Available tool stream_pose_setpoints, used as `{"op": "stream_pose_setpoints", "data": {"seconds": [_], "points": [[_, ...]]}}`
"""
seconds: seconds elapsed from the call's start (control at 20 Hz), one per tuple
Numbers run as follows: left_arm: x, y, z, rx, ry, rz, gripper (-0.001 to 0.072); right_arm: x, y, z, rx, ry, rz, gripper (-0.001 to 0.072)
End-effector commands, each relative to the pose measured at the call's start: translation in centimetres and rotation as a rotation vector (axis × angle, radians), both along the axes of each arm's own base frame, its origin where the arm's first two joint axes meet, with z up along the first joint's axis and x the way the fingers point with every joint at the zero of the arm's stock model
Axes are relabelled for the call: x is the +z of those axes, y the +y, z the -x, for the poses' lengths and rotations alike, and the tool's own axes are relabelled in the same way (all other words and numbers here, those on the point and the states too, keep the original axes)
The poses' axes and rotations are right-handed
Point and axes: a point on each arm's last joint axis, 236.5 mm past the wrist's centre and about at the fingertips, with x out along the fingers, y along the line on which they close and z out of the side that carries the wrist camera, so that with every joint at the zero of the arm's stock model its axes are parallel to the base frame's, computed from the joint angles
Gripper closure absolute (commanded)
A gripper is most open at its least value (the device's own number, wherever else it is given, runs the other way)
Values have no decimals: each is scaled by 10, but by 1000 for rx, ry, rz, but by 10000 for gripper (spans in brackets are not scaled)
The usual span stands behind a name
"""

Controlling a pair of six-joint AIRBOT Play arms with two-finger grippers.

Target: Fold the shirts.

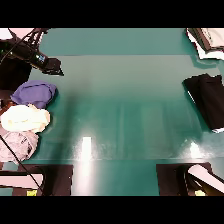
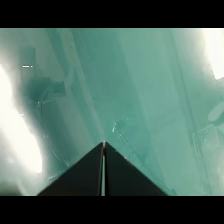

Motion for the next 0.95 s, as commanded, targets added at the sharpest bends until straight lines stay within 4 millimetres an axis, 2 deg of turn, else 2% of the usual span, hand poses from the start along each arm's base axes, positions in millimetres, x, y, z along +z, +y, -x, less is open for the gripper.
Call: {"op": "stream_pose_setpoints", "data": {"seconds": [0.0, 0.2, 0.3, 0.35, 0.45, 0.5, 0.65, 0.75, 0.9], "points": [[1, 0, -2, 4, -11, 2, 678, 5, 96, -32, 230, -57, -222, 289], [1, -1, -1, 3, -7, 5, 677, -3, 218, -40, 652, 39, -270, 289], [1, -1, -1, 3, -7, 5, 678, -4, 268, -43, 824, 35, -234, 309], [1, -1, -1, 3, -6, 5, 677, -4, 290, -44, 895, 22, -219, 391], [1, -1, -1, 3, -6, 5, 678, -4, 333, -38, 1031, 2, -198, 648], [1, -1, -1, 3, -7, 5, 678, -4, 350, -32, 1087, 0, -194, 693], [1, -1, -1, 3, -6, 5, 678, -4, 389, -15, 1210, -4, -189, 693], [1, -1, -1, 3, -6, 5, 678, -3, 402, -10, 1252, -16, -183, 693], [1, -1, -1, 2, -6, 5, 678, -3, 411, -6, 1255, -12, -189, 693]]}}
